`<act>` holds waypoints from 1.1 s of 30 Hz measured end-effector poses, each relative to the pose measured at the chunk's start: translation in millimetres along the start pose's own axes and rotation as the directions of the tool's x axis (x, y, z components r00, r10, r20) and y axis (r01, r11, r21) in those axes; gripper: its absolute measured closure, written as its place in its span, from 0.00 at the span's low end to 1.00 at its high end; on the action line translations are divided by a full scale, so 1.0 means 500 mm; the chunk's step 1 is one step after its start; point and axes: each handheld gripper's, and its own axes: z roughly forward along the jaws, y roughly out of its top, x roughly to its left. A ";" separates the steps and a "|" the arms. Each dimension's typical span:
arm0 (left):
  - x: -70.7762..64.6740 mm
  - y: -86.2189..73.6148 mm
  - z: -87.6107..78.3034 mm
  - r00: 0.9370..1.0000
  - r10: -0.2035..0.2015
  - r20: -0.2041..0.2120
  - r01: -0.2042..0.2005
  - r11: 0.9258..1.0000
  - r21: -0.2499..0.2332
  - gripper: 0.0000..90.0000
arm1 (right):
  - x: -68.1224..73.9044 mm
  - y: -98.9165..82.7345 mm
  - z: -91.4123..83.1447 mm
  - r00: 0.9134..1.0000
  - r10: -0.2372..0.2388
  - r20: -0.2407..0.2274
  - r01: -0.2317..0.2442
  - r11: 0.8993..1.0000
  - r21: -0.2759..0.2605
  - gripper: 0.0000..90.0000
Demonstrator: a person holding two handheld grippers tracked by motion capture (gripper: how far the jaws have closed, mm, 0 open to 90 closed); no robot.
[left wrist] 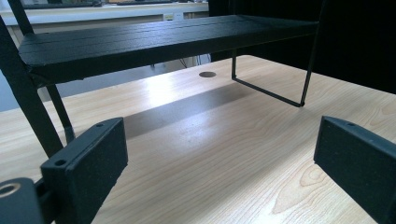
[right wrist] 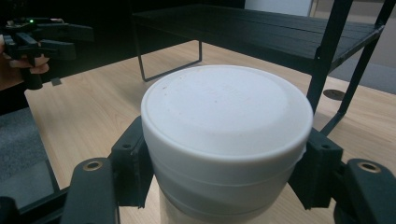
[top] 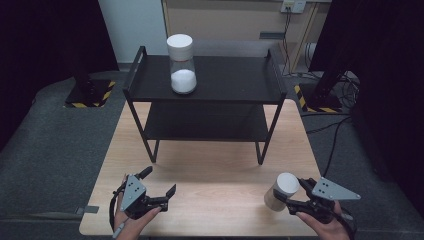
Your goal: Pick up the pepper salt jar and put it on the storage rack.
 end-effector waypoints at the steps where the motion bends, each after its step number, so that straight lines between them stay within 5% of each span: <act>1: 0.001 0.000 0.000 1.000 -0.002 0.001 0.002 1.000 -0.002 0.02 | -0.002 0.001 0.000 1.000 0.000 -0.007 0.000 1.000 -0.001 0.39; 33: 0.001 0.002 -0.005 1.000 0.013 -0.011 -0.012 1.000 0.010 0.02 | -0.038 0.098 0.004 0.994 -0.030 -0.104 0.030 1.000 -0.004 0.38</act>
